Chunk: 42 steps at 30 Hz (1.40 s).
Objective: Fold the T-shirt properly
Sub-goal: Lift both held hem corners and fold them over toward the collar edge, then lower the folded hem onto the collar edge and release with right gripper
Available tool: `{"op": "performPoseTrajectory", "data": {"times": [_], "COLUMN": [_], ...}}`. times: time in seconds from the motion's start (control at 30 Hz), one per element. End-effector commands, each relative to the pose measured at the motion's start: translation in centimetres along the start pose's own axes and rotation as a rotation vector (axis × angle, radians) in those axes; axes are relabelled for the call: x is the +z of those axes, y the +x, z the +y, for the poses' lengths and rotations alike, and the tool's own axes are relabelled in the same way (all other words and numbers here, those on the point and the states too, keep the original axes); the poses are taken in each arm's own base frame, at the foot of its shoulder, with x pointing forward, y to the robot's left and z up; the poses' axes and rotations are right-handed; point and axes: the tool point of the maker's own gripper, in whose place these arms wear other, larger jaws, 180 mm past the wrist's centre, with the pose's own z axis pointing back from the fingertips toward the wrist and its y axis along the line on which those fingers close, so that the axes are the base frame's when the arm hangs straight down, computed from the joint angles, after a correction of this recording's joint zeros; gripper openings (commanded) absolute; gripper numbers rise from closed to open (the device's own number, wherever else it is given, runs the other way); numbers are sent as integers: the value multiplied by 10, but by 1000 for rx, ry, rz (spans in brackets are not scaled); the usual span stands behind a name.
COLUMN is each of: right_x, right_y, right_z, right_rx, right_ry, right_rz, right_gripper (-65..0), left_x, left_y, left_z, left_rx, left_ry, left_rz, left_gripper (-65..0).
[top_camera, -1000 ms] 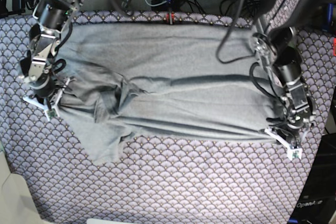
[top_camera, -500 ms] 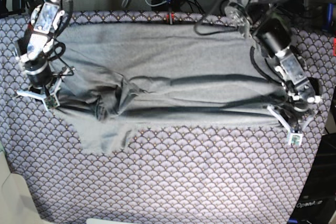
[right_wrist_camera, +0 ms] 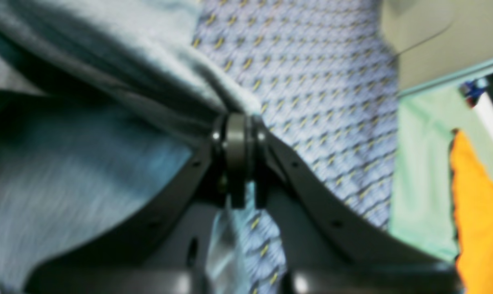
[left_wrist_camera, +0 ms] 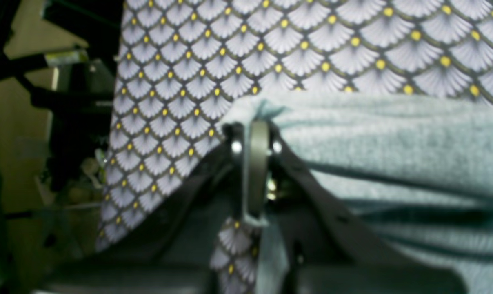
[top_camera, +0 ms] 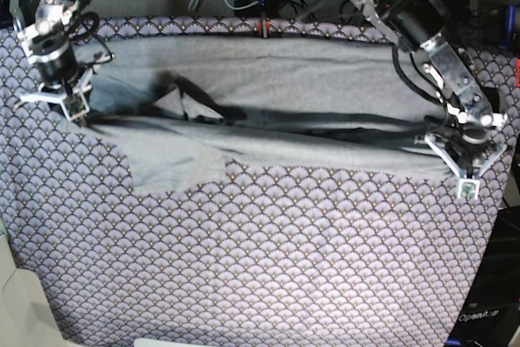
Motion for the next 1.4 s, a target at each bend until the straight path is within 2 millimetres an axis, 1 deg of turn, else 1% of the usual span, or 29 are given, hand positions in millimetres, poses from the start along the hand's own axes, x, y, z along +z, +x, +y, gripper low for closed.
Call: {"op": "performPoseTrajectory", "data": {"times": [0.0, 0.07, 0.17, 0.37, 0.47, 0.5, 0.53, 0.8, 0.87, 0.93, 0.97, 1.03, 1.13, 1.2, 1.3, 1.37], "right_x": [4, 11, 21, 30, 35, 36, 38, 51, 53, 57, 59, 61, 68, 70, 74, 76], "right_y": [10, 5, -4, -15, -23, -28, -34, -69, -74, -80, -81, -83, -85, -88, -95, -103], "right_z": [-7, 2, 11, -1, -11, -10, -8, 20, 23, 16, 13, 8, -4, -7, -10, -8], "right_rx": [-3, -33, -56, -88, -117, -124, -135, -203, -212, -215, -217, -224, -230, -239, -250, -267], "right_ry": [-19, 8, 32, -8, -38, -37, -33, 30, 35, 14, 1, -17, -63, -74, -88, -91], "right_rz": [-56, -67, -61, -69, -80, -71, -63, -32, -24, -18, -18, -24, -40, -46, -42, -34], "right_gripper": [-650, -650, -650, -650, -650, -650, -650, -650, -650, -650, -650, -650, -650, -650, -650, -650], "left_x": [4, 7, 15, 30, 33, 33, 35, 40, 42, 44, 44, 43, 48, 49, 49, 51], "left_y": [8, 2, -16, -39, -48, -52, -60, -88, -93, -99, -104, -109, -124, -128, -131, -137], "left_z": [11, 12, 23, 53, 59, 59, 59, 43, 42, 41, 37, 24, 7, -3, -4, -5], "left_rx": [-3, -10, -4, 41, 58, 61, 63, 50, 45, 41, 42, 56, 66, 76, 77, 74], "left_ry": [32, 39, 71, 155, 171, 171, 171, 139, 139, 136, 127, 103, 73, 57, 52, 49], "left_rz": [-27, -18, 26, 105, 131, 141, 158, 215, 226, 239, 250, 261, 292, 298, 306, 320], "left_gripper": [-650, -650, -650, -650, -650, -650, -650, -650, -650, -650, -650, -650, -650, -650, -650, -650]}}
